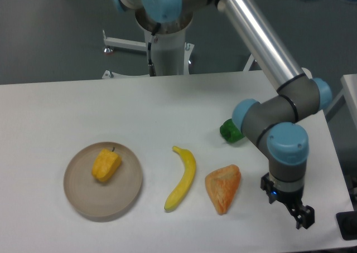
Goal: Pick up the yellow pepper from the plate
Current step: 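Move the open gripper across the table to above the yellow pepper on the plate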
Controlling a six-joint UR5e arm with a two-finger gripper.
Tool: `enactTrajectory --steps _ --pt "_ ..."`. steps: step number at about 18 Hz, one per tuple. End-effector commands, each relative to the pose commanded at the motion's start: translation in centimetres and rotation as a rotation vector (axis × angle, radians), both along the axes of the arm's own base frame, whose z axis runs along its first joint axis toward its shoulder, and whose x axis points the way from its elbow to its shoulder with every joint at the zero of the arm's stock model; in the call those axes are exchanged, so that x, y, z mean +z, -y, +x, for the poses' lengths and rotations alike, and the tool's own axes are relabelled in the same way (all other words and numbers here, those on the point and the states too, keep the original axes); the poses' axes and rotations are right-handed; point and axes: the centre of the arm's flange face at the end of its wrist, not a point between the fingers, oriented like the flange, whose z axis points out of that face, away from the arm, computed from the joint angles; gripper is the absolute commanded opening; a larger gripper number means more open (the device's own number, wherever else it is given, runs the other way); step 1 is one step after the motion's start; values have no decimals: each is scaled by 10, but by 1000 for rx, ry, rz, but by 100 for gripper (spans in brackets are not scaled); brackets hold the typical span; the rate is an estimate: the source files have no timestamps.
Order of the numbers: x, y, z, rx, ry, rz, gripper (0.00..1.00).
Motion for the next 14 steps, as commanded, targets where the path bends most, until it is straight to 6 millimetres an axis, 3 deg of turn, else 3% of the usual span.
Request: enactTrajectory --steps 2,6,11,14 --pt "18 7 26 40 31 -8 100" --pt "50 16 110 158 131 -41 100" --pt "44 16 215 374 289 0 100" --pt "32 16 265 396 310 -27 100"
